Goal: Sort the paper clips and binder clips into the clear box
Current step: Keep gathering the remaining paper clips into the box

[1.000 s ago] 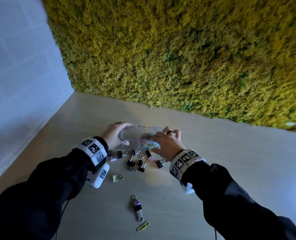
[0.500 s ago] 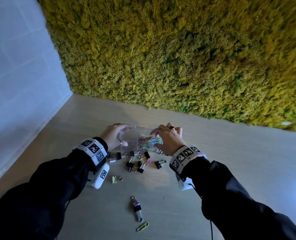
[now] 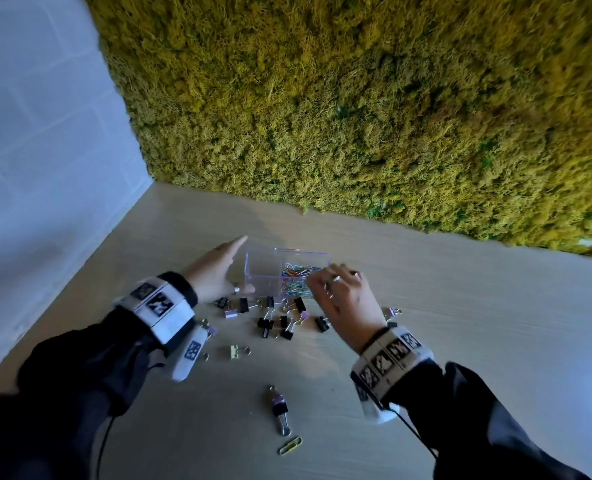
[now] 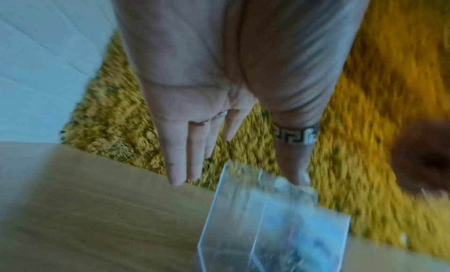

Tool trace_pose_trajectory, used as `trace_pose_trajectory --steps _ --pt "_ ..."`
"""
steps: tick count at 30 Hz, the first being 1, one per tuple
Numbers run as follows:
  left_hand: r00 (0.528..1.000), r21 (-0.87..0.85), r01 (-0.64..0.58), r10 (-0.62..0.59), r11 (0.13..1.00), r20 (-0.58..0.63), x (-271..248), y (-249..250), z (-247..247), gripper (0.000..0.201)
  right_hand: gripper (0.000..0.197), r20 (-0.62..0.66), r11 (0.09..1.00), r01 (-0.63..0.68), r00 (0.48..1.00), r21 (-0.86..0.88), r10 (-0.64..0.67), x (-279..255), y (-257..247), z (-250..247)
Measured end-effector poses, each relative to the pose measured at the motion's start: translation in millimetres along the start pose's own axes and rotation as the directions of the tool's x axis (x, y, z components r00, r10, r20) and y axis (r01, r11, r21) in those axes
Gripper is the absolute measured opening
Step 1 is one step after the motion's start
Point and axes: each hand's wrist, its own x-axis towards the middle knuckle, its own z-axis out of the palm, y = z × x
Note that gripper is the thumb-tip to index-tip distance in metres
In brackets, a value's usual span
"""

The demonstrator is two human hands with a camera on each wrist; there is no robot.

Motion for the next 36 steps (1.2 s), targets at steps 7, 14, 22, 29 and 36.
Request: trace_pose_trajectory --steps 7,14,22,29,36 --pt "0.972 0.174 0.212 -0.227 0.962 0.066 -52 -55 18 0.038 0.038 0.696 0.975 0.153 0.682 0.163 -0.224 -79 -9 20" --pt "0.974 0.06 0.216 -0.219 0.975 0.054 -51 -64 49 0.025 0.027 0.687 0.995 0.093 0.721 0.033 -0.09 -75 -16 28" --pt "0.97 0.142 0.244 -0.237 0.959 -0.062 -47 -65 43 0.082 0.051 0.743 0.977 0.208 0.646 0.049 -0.175 -95 -30 4" --pt "0.962 0.218 0.166 -0.207 0.962 0.179 -33 -33 72 0.084 0.042 0.811 0.993 0.053 0.573 0.108 -0.119 -103 -43 12" --pt "0.963 -0.004 0.032 -0.03 0.999 0.269 -48 -2 97 0.076 0.031 0.865 0.998 0.067 0.5 0.009 -0.041 -103 -45 8"
